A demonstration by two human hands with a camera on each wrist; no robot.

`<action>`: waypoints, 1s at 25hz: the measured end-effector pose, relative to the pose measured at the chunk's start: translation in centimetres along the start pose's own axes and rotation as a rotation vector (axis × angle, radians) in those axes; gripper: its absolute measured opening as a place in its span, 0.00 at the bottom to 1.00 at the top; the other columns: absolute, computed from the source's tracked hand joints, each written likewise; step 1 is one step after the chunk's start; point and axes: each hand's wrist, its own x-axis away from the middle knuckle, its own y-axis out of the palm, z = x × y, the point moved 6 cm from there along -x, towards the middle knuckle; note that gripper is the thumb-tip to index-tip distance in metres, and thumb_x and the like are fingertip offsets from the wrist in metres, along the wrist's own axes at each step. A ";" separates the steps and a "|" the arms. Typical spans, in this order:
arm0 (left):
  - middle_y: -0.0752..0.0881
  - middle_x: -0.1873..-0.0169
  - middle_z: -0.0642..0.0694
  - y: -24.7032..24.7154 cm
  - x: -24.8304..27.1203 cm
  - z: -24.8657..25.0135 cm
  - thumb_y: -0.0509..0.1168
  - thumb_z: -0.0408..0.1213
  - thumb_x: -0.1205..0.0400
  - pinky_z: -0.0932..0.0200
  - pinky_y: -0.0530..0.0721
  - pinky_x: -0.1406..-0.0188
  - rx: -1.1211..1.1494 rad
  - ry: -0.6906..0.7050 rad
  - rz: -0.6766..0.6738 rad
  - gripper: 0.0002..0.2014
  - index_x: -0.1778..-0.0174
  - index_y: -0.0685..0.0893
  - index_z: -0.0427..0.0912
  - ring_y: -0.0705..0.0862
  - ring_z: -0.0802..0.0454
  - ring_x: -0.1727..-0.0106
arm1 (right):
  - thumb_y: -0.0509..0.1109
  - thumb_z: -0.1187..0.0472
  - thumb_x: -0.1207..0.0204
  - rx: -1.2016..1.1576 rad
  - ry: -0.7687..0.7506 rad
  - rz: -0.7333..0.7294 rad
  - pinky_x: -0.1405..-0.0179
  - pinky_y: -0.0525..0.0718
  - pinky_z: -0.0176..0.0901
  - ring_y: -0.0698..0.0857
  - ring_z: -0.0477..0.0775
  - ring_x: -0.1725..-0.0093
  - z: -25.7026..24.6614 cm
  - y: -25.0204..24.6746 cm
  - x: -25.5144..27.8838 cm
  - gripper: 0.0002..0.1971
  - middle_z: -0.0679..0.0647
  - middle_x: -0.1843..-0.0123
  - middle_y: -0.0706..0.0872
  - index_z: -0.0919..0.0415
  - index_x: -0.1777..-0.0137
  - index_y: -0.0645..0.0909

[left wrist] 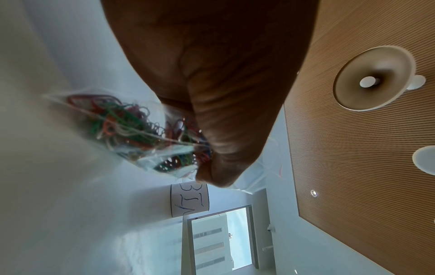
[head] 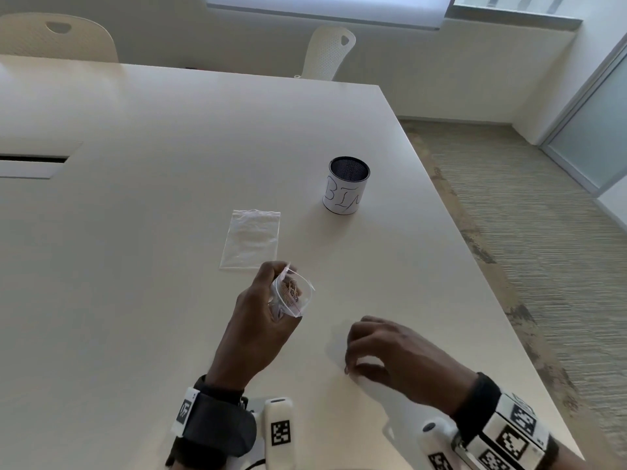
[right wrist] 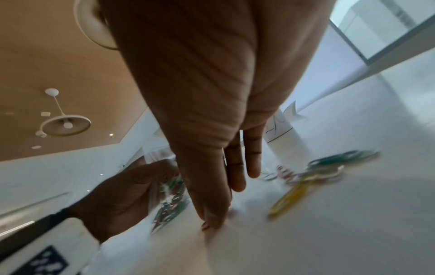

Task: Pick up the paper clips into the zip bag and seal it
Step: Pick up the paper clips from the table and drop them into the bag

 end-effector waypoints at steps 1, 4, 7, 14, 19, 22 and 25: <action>0.90 0.54 0.57 0.0 0.0 0.0 0.76 0.27 0.22 0.75 0.81 0.59 -0.001 -0.002 0.002 0.24 0.36 0.80 0.53 0.88 0.61 0.57 | 0.76 0.54 0.17 0.052 0.020 0.023 0.50 0.84 0.40 0.82 0.43 0.47 0.5 -0.4 0.2 0.02 0.40 0.48 0.87 0.47 0.52 0.90; 0.90 0.55 0.57 0.1 0.0 0.1 0.76 0.26 0.22 0.75 0.80 0.60 0.004 -0.002 -0.004 0.23 0.37 0.80 0.54 0.87 0.63 0.60 | 0.76 0.50 0.18 0.156 0.112 0.144 0.50 0.84 0.38 0.83 0.42 0.47 1.5 -2.4 1.1 0.03 0.40 0.47 0.86 0.46 0.49 0.89; 0.90 0.55 0.59 0.1 0.1 0.1 0.76 0.26 0.22 0.74 0.81 0.60 -0.002 0.006 -0.001 0.23 0.37 0.80 0.55 0.87 0.62 0.59 | 0.73 0.31 0.26 0.184 0.315 0.147 0.41 0.85 0.40 0.81 0.42 0.36 2.4 -2.9 2.0 0.31 0.39 0.34 0.80 0.42 0.26 0.79; 0.90 0.55 0.58 0.2 0.0 0.0 0.76 0.27 0.23 0.75 0.81 0.60 -0.019 0.002 -0.004 0.24 0.36 0.79 0.54 0.87 0.61 0.58 | 0.80 0.52 0.22 -0.070 0.429 0.241 0.52 0.77 0.30 0.83 0.44 0.54 2.5 -0.2 0.5 0.12 0.44 0.44 0.80 0.50 0.41 0.87; 0.91 0.53 0.56 0.1 0.0 -0.1 0.76 0.28 0.23 0.69 0.84 0.56 -0.028 -0.001 0.000 0.25 0.34 0.79 0.54 0.88 0.55 0.54 | 0.75 0.61 0.18 -0.001 0.458 0.235 0.59 0.73 0.31 0.83 0.48 0.55 2.7 -0.7 -0.9 0.02 0.48 0.50 0.86 0.57 0.52 0.87; 0.91 0.53 0.55 0.1 0.0 -0.2 0.76 0.29 0.23 0.63 0.86 0.55 -0.026 -0.004 0.003 0.25 0.34 0.79 0.54 0.88 0.54 0.54 | 0.75 0.60 0.20 0.009 0.508 0.221 0.60 0.75 0.37 0.85 0.51 0.57 4.3 -2.4 -0.6 0.02 0.50 0.55 0.89 0.55 0.55 0.86; 0.91 0.52 0.54 0.1 0.0 -0.2 0.76 0.29 0.23 0.63 0.86 0.54 -0.025 0.006 0.002 0.25 0.34 0.79 0.54 0.89 0.53 0.53 | 0.77 0.58 0.19 0.007 0.528 0.150 0.68 0.71 0.27 0.83 0.44 0.63 5.5 -3.0 -0.3 0.06 0.44 0.62 0.86 0.51 0.57 0.83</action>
